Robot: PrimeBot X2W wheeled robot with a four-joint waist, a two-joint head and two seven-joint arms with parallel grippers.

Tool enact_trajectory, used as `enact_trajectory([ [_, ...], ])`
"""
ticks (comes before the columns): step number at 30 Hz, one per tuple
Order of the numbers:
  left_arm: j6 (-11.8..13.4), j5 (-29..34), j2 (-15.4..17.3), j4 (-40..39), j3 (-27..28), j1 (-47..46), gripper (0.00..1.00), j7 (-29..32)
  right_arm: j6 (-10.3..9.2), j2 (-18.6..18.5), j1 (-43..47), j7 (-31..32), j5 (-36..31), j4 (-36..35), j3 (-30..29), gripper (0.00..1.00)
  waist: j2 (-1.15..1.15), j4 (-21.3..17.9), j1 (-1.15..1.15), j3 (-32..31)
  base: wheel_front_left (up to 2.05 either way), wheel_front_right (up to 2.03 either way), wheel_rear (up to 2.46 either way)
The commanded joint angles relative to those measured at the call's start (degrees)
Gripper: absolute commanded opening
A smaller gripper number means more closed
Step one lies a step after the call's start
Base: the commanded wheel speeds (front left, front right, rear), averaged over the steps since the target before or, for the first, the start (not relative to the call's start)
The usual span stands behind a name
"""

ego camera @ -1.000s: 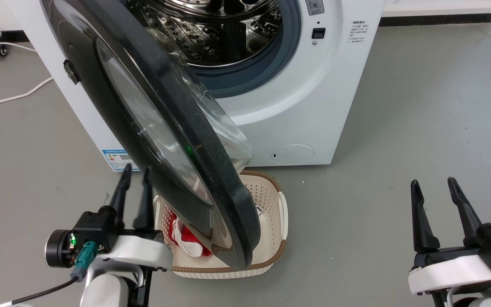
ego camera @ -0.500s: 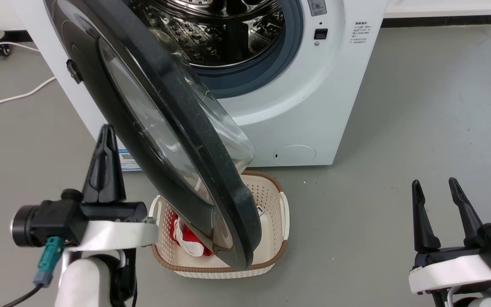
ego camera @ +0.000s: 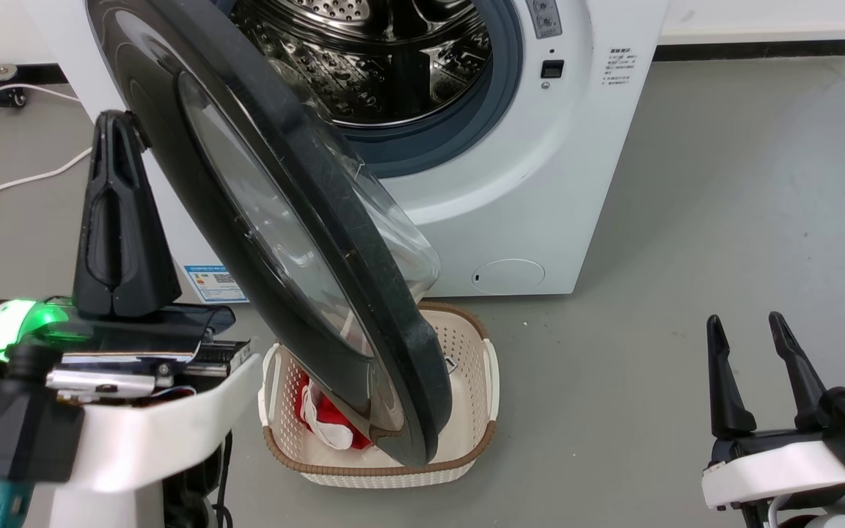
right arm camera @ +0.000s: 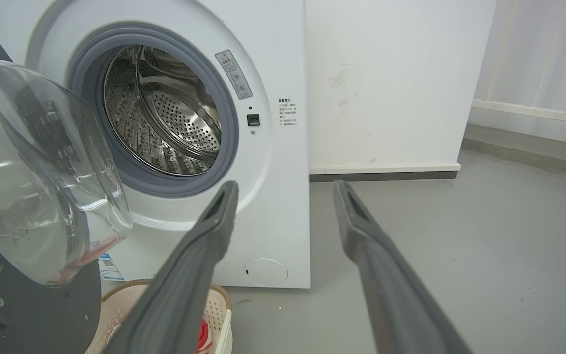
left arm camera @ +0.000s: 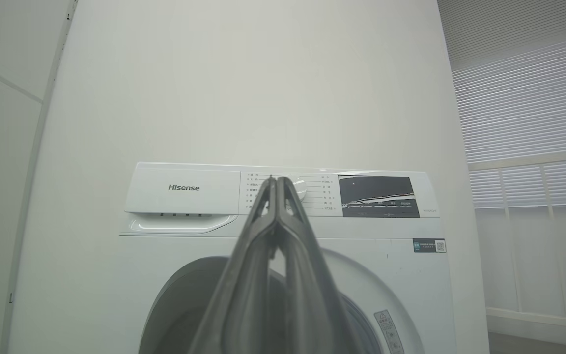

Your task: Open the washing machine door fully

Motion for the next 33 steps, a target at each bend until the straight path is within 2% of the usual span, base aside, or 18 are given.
enact_trajectory([
  [1, -0.02, 0.23, -0.03, -0.81, -0.41, -0.3, 0.0, -0.13, -0.04, 0.2, 0.57, -0.08, 0.21, 0.14, 0.06, 1.0, 0.0, 0.0, 0.0, -0.1, 0.0, 0.0, 0.0],
  [6, -0.9, 0.83, -0.03, -5.82, -3.5, -1.01, 0.0, -0.13, -0.04, 0.2, 0.76, -0.14, 0.4, 0.32, 0.15, 1.0, 0.0, 0.1, 0.0, -0.34, 0.0, 0.0, 0.0],
  [10, -2.06, -0.3, -0.02, -7.61, -8.8, -1.05, 0.0, -0.13, -0.04, 0.2, 1.04, -0.17, 0.4, 0.53, 0.08, 1.0, 0.0, 0.31, 0.0, -0.61, 0.0, 0.0, 0.0],
  [15, -4.55, -1.07, 0.1, -6.0, -17.9, 0.22, 0.0, 0.24, -0.04, 0.2, 1.19, -0.03, 0.67, 0.58, -0.07, 1.0, 0.0, 0.68, 0.0, -1.0, 0.0, 0.0, 0.0],
  [20, -5.89, -3.81, 1.08, -3.12, -27.42, 2.54, 0.0, 3.74, -0.04, 0.2, 1.3, -0.11, 0.95, 0.72, 0.17, 1.0, 0.0, 1.12, 0.0, -0.95, 0.0, 0.0, 0.0],
  [27, -6.33, -8.06, 3.37, 2.5, -37.97, 8.17, 0.0, 8.44, -0.04, 0.2, 1.41, -0.32, 1.23, 1.03, 0.49, 1.0, 0.0, 1.54, 0.0, -0.75, 0.0, 0.0, 0.0],
  [33, -4.67, -8.27, 5.19, 6.06, -39.01, 12.26, 0.0, 10.15, -0.04, 0.19, 0.53, -0.26, 0.9, 1.06, 0.39, 1.0, 0.0, 1.49, 0.0, -0.08, 0.0, 0.0, 0.0],
])
